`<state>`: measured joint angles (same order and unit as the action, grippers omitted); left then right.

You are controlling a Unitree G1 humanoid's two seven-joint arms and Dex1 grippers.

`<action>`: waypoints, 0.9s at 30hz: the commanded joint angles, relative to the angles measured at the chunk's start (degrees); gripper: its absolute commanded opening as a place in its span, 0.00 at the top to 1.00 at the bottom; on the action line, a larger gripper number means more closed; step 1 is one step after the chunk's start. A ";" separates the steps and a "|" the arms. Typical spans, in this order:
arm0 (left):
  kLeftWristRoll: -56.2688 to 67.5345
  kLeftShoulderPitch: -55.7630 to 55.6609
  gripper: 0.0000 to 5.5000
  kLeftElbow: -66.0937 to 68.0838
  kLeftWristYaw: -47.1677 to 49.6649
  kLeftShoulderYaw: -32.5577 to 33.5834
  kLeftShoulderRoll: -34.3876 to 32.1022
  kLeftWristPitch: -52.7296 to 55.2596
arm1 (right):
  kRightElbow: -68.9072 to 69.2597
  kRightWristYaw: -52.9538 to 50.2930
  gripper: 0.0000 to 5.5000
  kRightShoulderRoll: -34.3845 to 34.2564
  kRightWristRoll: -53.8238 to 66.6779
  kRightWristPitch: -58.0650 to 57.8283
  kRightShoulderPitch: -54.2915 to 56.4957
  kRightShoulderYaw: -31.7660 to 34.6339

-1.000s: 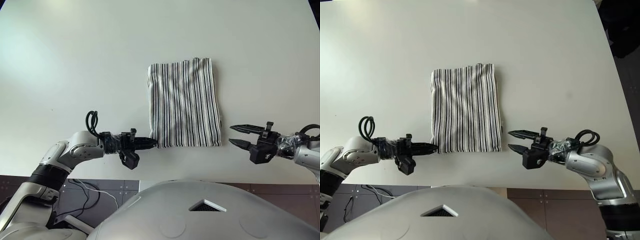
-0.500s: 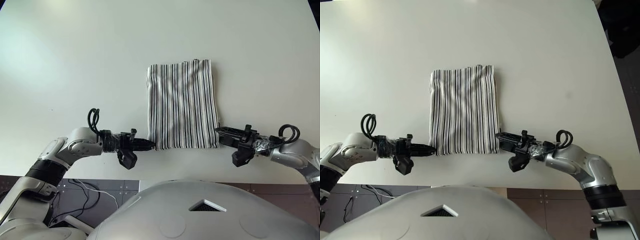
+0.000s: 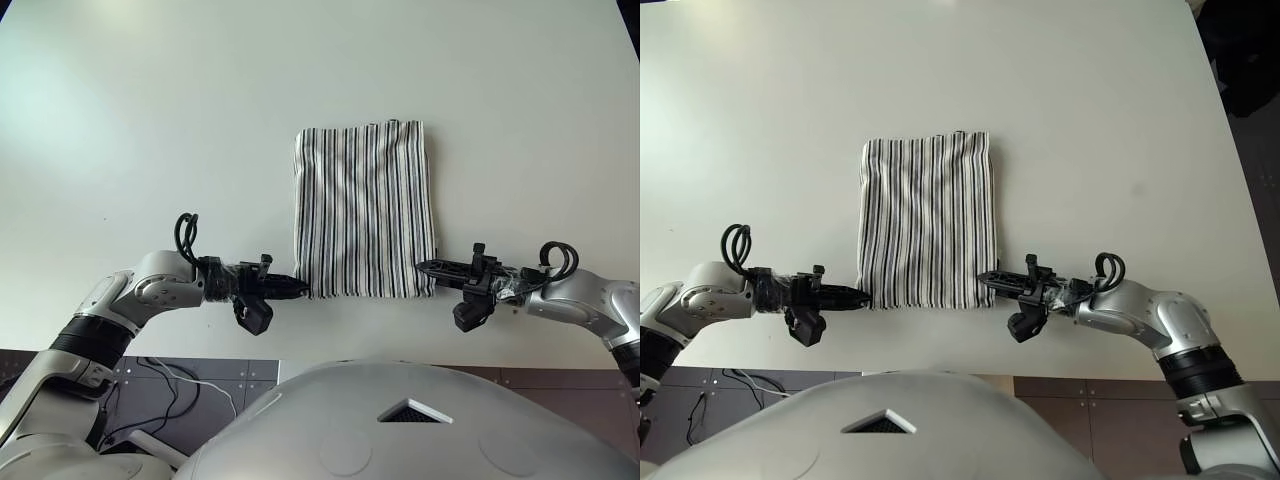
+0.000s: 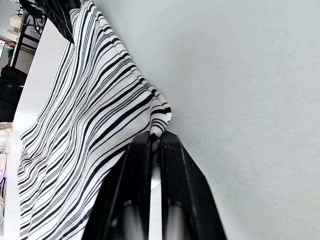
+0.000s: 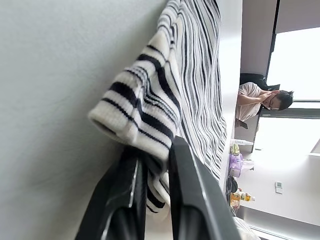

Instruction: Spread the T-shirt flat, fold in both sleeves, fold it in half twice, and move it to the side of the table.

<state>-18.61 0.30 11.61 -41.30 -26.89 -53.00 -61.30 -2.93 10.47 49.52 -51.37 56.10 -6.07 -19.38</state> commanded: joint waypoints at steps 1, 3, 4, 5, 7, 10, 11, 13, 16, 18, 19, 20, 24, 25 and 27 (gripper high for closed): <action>2.08 0.05 0.98 -1.20 -1.10 -0.52 -0.98 0.26 | -3.01 2.89 0.98 0.75 -0.91 -1.57 -2.69 -3.33; 4.47 0.13 0.98 -2.11 -1.78 -0.42 -1.79 0.66 | -2.22 3.54 0.98 1.56 1.17 -1.35 -3.30 -3.24; 6.28 0.51 0.98 -3.13 -2.13 -0.24 -2.49 1.11 | -1.19 3.96 0.98 2.37 2.55 -1.26 -4.15 -3.04; 8.62 1.27 0.98 -4.74 -2.54 -0.04 -3.46 1.91 | 0.23 4.35 0.98 3.39 3.97 -1.23 -5.47 -2.66; 13.13 3.62 0.98 -9.12 -3.25 0.33 -5.90 3.89 | 3.49 4.99 0.98 5.58 6.98 -1.37 -9.12 -1.65; 18.40 9.09 0.98 -16.95 -3.54 1.78 -9.82 7.45 | 9.86 5.91 0.98 8.91 12.12 -2.56 -16.95 0.81; 20.11 11.85 0.98 -19.98 -3.15 2.65 -11.34 8.89 | 12.48 6.22 0.98 10.17 14.62 -3.24 -20.36 2.39; 23.38 17.98 0.98 -25.91 -1.85 5.05 -14.05 12.05 | 17.69 7.36 0.98 12.74 20.51 -4.98 -26.33 5.96; 29.14 21.45 0.98 -32.62 -1.23 8.83 -15.88 18.18 | 24.32 10.41 0.98 14.40 30.21 -9.75 -30.97 9.46; 34.34 18.73 0.98 -35.76 -2.44 9.82 -15.28 25.87 | 29.10 13.92 0.98 15.06 43.02 -17.81 -30.12 10.40; 36.62 16.55 0.98 -36.61 -3.19 10.07 -14.33 30.15 | 30.83 15.92 0.98 15.13 49.31 -22.12 -28.53 10.68; 38.59 13.52 0.98 -36.41 -3.88 9.93 -12.89 34.53 | 32.17 18.14 0.98 15.30 56.49 -27.20 -26.14 10.63; 41.76 -4.46 0.98 -26.13 -7.49 6.30 -2.03 53.28 | 26.20 27.37 0.98 10.87 75.97 -47.12 -9.91 9.30; 42.00 -8.47 0.98 -22.65 -8.38 5.57 1.14 57.40 | 23.31 28.77 0.98 8.93 77.98 -50.92 -6.03 8.95; 39.47 -16.57 0.98 -12.62 -9.05 4.54 8.28 61.74 | 15.91 31.84 0.98 4.63 81.08 -59.50 2.26 7.81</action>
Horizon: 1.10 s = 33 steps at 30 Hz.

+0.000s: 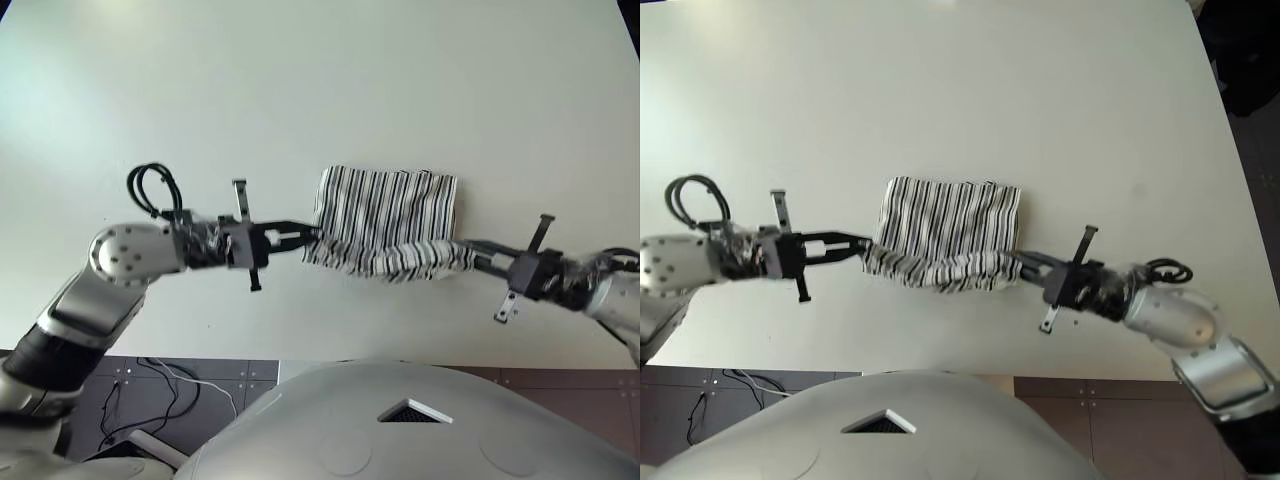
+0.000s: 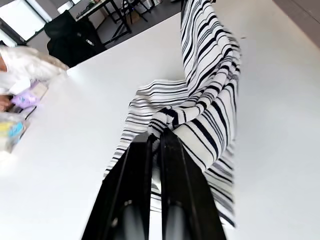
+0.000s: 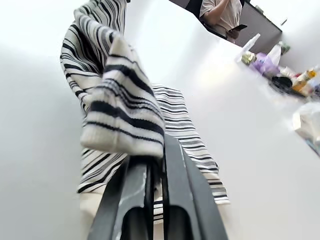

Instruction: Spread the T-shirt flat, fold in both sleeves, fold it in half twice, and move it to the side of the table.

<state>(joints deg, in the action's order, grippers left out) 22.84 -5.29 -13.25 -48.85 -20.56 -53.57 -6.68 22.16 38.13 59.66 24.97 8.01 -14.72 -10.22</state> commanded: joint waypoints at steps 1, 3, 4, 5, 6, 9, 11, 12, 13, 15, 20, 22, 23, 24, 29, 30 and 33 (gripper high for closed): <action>-3.93 -14.37 0.98 17.43 -1.44 -2.13 11.90 7.73 | -12.46 5.55 0.98 -7.49 5.41 -14.78 14.24 -1.75; -6.82 -20.71 0.98 28.66 -1.53 -2.77 17.90 8.77 | -19.61 6.58 0.98 -11.87 4.48 -18.32 19.97 -2.25; -8.48 -23.23 0.98 34.25 -1.92 -3.16 20.67 8.38 | -23.60 7.40 0.98 -13.97 2.92 -19.20 22.69 -3.00; -10.51 -25.24 0.98 39.42 -2.15 -3.64 23.00 7.30 | -27.66 8.18 0.98 -15.99 1.02 -19.96 25.29 -3.98; -12.17 -26.34 0.98 43.36 -2.52 -3.91 24.70 6.06 | -31.25 8.95 0.98 -17.54 -1.35 -19.55 27.33 -5.05; -17.04 -26.73 0.98 50.81 -3.69 -4.93 27.29 1.93 | -39.08 9.59 0.98 -20.63 -7.64 -18.81 30.78 -6.97; -20.41 -25.24 0.91 52.90 -3.00 -5.64 27.66 -0.24 | -41.83 9.11 0.91 -21.62 -10.37 -18.26 30.98 -6.75; -21.42 -24.93 0.87 53.77 -1.44 -4.94 28.06 -1.18 | -42.20 9.02 0.88 -21.95 -10.56 -18.46 30.56 -5.72; -21.94 -24.83 0.86 54.29 -0.14 -4.04 28.42 -2.17 | -42.11 8.90 0.84 -22.13 -10.35 -18.77 30.06 -4.59; -19.95 -24.73 0.86 53.30 4.20 0.80 29.88 -4.57 | -39.99 7.77 0.84 -22.76 -7.55 -20.49 28.53 -0.27; -14.79 -21.80 0.86 43.60 10.18 9.52 33.31 -5.47 | -31.29 4.43 0.84 -25.01 -5.21 -19.36 25.36 7.29; -15.61 -21.61 0.86 41.70 13.05 10.80 34.21 -4.80 | -28.19 3.66 0.84 -26.96 -4.43 -18.03 25.77 8.75; -16.61 -21.68 0.86 41.24 14.07 10.85 34.50 -4.82 | -26.40 4.23 0.84 -27.85 -4.03 -17.56 25.75 8.61; -17.53 -21.60 0.86 40.65 14.75 10.71 34.60 -4.75 | -24.45 5.57 0.84 -28.60 -2.78 -18.36 25.63 8.09; -21.79 -20.41 0.86 38.04 17.29 10.74 33.85 -6.23 | -24.94 16.82 0.84 -30.44 -3.58 -20.47 25.64 -1.35; -21.97 -20.73 0.86 38.00 17.55 11.01 34.00 -6.22 | -26.15 17.71 0.84 -30.73 -4.16 -20.47 25.80 -2.15; -22.22 -20.98 0.86 35.91 18.20 11.70 34.45 -6.22 | -37.59 19.36 0.84 -33.36 -6.40 -19.62 29.35 -3.65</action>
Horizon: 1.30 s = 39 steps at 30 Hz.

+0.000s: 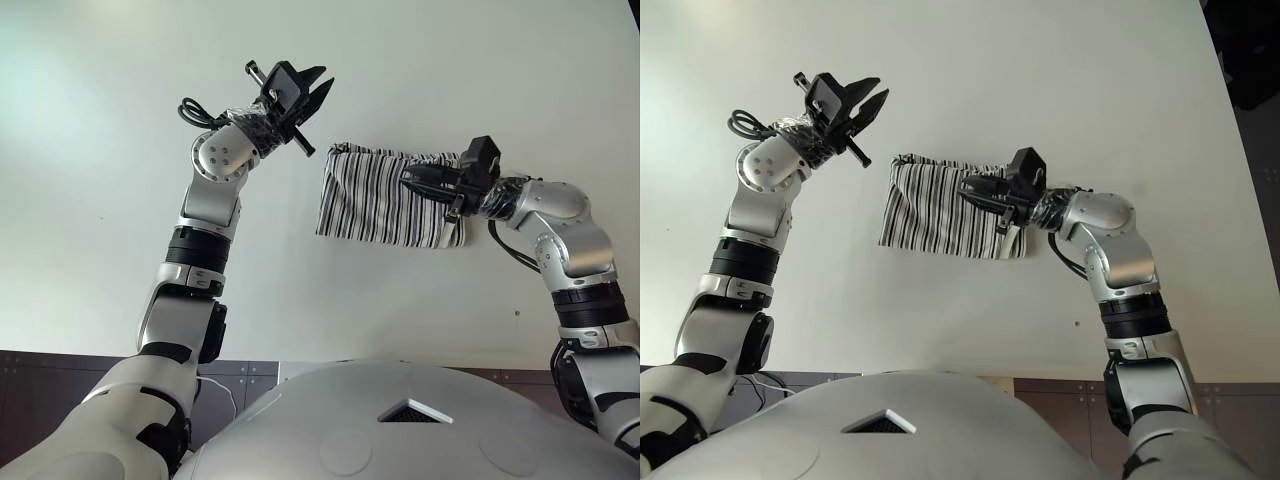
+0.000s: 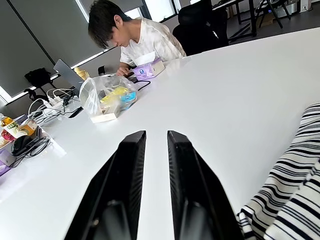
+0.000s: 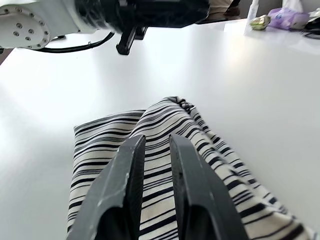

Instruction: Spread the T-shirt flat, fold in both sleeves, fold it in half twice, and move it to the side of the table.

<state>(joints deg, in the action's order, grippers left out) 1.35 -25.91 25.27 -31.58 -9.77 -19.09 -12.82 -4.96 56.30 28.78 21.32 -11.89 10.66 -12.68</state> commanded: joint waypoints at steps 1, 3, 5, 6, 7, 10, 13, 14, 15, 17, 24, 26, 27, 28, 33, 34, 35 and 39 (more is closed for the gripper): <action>-0.85 -0.22 0.86 -3.75 0.93 0.80 0.19 -0.10 | -16.61 -0.41 0.84 -3.85 -4.15 1.38 5.83 -0.74; -1.21 1.13 0.86 -7.34 0.86 0.24 0.42 0.25 | -30.71 -6.34 0.84 -5.74 -8.11 5.14 9.73 0.67; -1.62 2.92 0.86 -10.51 0.88 0.04 0.15 0.85 | -41.54 -14.94 0.84 -4.56 -12.44 7.45 11.28 1.94; -1.84 3.75 0.86 -11.67 1.11 0.19 -0.10 1.18 | -44.48 -17.95 0.84 -3.50 -13.02 7.62 11.13 3.17; -2.15 4.81 0.86 -12.78 1.61 0.51 -0.43 1.46 | -46.40 -21.52 0.84 -1.16 -12.46 6.89 9.24 5.92; -3.80 8.41 0.86 -16.23 3.32 1.20 -1.30 2.29 | -51.35 -33.52 0.84 6.08 -8.30 3.67 2.54 16.92; -5.50 11.75 0.86 -20.21 4.81 1.28 -1.89 3.15 | -45.26 -41.73 0.84 8.83 -4.17 -0.90 -10.21 27.18; -6.05 12.88 0.86 -21.64 5.24 1.21 -2.16 3.28 | -39.38 -42.99 0.84 7.92 -3.57 -2.74 -15.54 28.50; -6.69 14.15 0.86 -23.07 5.53 0.98 -2.25 3.38 | -31.66 -44.65 0.84 5.93 -2.74 -5.20 -20.73 29.12; -7.69 15.92 0.86 -25.12 5.67 0.29 -2.16 3.29 | -19.02 -48.84 0.84 1.33 -0.02 -10.49 -26.88 30.33; -3.54 14.16 0.86 -29.16 9.04 5.56 0.57 10.49 | 10.22 -64.69 0.84 -5.91 2.57 -7.38 -25.02 41.34; -2.02 15.07 0.86 -33.21 13.09 8.66 2.69 15.07 | 21.89 -65.53 0.84 -6.27 -1.48 -5.48 -23.68 38.19; -1.09 16.87 0.86 -36.86 14.87 9.62 4.02 17.42 | 28.30 -64.91 0.84 -6.51 -5.16 -3.66 -23.65 33.78; -0.37 18.63 0.86 -39.75 15.73 9.97 4.84 18.93 | 32.70 -64.02 0.84 -6.68 -8.45 -2.18 -23.89 29.51; 2.85 29.89 0.86 -44.36 16.91 8.63 8.77 19.87 | 29.67 -57.88 0.84 -11.68 -19.11 3.83 -23.00 7.09; 3.03 30.75 0.86 -43.44 17.04 8.09 9.45 19.13 | 26.28 -58.09 0.84 -14.07 -19.50 4.85 -21.11 5.45; 3.29 31.10 0.86 -42.16 17.01 7.70 10.09 18.82 | 22.39 -59.04 0.84 -16.28 -20.51 6.12 -18.55 4.58; 0.87 31.84 0.86 -33.42 17.06 7.55 9.45 12.46 | 7.18 -64.07 0.84 -24.22 -21.72 12.20 -10.25 5.95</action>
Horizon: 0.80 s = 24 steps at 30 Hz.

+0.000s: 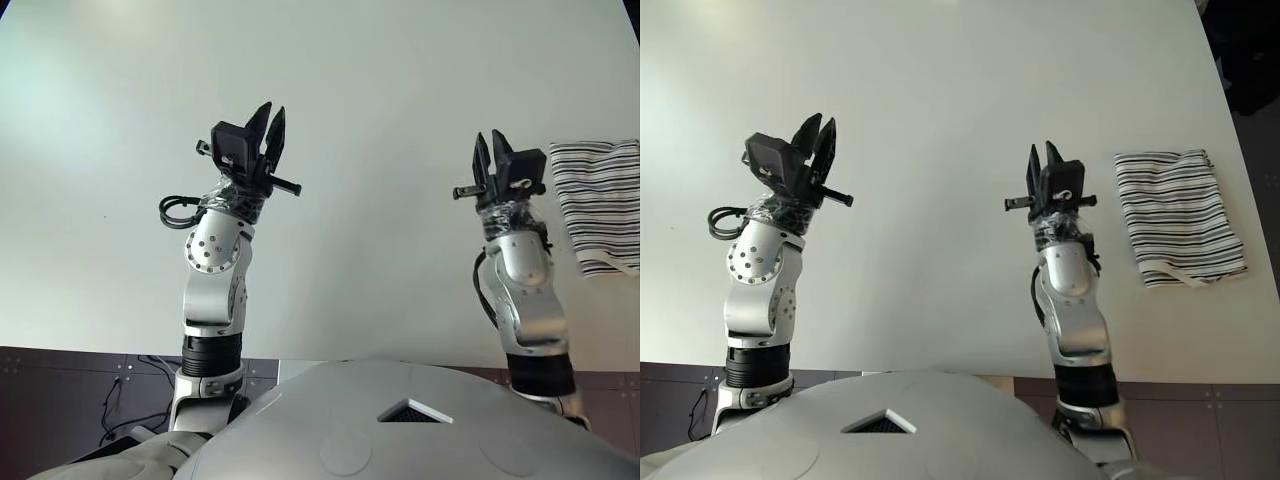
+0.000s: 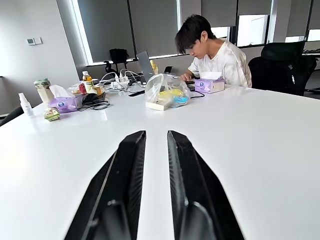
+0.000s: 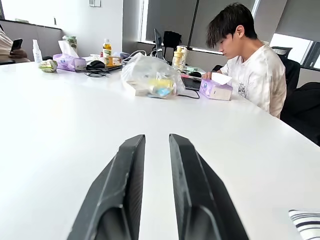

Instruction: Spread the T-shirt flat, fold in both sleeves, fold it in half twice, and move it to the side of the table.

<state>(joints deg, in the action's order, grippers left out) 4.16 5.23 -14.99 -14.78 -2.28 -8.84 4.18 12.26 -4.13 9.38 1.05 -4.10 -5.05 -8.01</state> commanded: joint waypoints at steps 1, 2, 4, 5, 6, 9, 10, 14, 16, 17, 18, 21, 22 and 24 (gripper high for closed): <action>-2.79 1.38 0.86 8.92 0.71 -0.13 -0.76 -6.82 | -12.88 -3.89 0.84 -5.45 -1.84 6.32 6.03 1.55; -3.68 2.24 0.86 11.32 2.07 0.18 -0.34 -9.28 | -14.85 -3.85 0.84 -5.79 -2.34 8.02 5.79 1.46; -5.98 3.50 0.86 14.86 5.99 0.42 1.35 -13.00 | -17.03 -2.71 0.84 -5.52 -2.52 10.35 5.20 1.97; -6.82 3.55 0.86 16.80 7.91 0.58 2.16 -14.81 | -17.56 -2.65 0.84 -5.40 -2.98 11.05 4.47 2.10; -7.72 3.73 0.83 18.02 10.02 0.42 3.42 -16.02 | -18.55 -1.88 0.84 -4.89 -2.85 11.84 4.42 2.52; -9.49 3.48 0.74 20.44 14.39 -0.41 6.60 -19.22 | -19.80 0.64 0.84 -3.49 -2.91 12.60 4.86 3.32; -9.97 3.01 0.70 21.27 15.22 -0.73 7.27 -20.04 | -20.22 1.43 0.84 -3.09 -2.95 12.66 5.28 3.58; -10.10 0.18 0.68 23.01 15.18 -1.91 8.39 -21.06 | -22.06 3.70 0.84 -2.70 -2.86 13.00 7.55 4.52; -9.95 -1.65 0.68 23.75 15.47 -1.77 8.53 -20.48 | -23.40 3.92 0.84 -3.01 -2.71 13.01 8.83 5.26; -9.89 -2.37 0.68 24.09 15.49 -1.75 8.53 -20.22 | -23.92 3.92 0.84 -3.18 -2.77 13.08 9.33 5.51; -9.90 -2.90 0.68 24.53 15.73 -1.66 8.65 -20.09 | -24.55 4.02 0.84 -3.22 -2.81 13.24 9.87 5.72; -9.92 -3.82 0.68 25.32 16.06 -1.54 8.77 -19.75 | -25.93 4.44 0.84 -3.13 -2.86 13.62 10.99 6.12; -9.98 -4.30 0.68 25.61 15.93 -1.59 8.57 -19.70 | -26.34 4.50 0.84 -3.12 -3.01 13.80 11.29 6.20; -10.26 -5.63 0.68 26.51 15.75 -1.66 8.15 -19.85 | -27.40 4.78 0.84 -3.19 -3.22 14.18 12.14 6.15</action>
<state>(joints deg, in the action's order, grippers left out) -5.39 1.66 10.50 0.72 -4.03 -0.37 -16.24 -13.97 0.22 6.39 -2.09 9.50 5.54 -2.21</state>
